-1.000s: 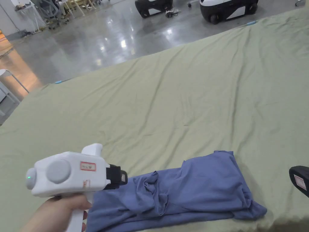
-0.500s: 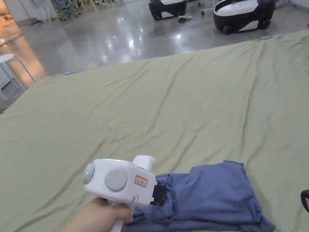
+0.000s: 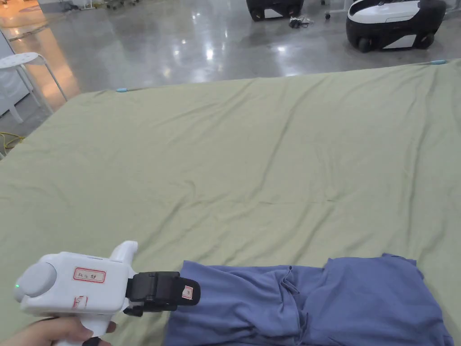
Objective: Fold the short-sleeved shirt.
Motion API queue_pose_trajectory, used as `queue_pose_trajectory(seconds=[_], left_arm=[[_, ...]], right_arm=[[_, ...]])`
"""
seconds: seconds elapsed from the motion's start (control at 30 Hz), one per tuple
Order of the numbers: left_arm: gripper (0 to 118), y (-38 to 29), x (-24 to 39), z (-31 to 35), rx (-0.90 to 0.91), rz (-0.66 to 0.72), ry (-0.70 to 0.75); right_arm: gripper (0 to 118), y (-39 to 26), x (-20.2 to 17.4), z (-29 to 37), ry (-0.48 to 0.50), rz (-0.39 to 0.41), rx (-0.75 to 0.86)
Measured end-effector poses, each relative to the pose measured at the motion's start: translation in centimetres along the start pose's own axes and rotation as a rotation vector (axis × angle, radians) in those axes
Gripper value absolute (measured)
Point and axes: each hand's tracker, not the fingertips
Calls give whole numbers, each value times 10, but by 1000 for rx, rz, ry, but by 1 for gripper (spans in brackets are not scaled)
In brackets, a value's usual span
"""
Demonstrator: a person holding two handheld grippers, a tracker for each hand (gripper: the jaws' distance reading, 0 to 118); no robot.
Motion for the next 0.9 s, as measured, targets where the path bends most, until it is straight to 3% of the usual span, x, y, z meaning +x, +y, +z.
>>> queue_pose_trajectory(seconds=[0.2,0.23,0.27,0.3,0.37,0.43,0.6,0.9], left_arm=[[101,7,-30,-40,54,51,-223],[90,14,-45,-43,69,95,-288],[54,14,-46,-48,66,129,-303],[11,13,-48,-53,61,119,-262],[11,8,-50,-62,59,97,-91],[11,8,-57,-57,68,128,-208],[10,4,-45,-30,82,100,-183],[10,21,-25,65,119,165,158]], right_arm=[[0,8,-21,-17,-1,28,-45],[0,8,-23,-20,1,32,-56],[0,9,-25,-24,1,32,-66],[0,9,-26,-28,-2,33,-77],[0,8,-25,-36,-2,38,-92],[0,11,-28,-42,4,44,-101],[0,17,-33,-47,33,62,-90],[0,16,-34,-26,114,47,24]])
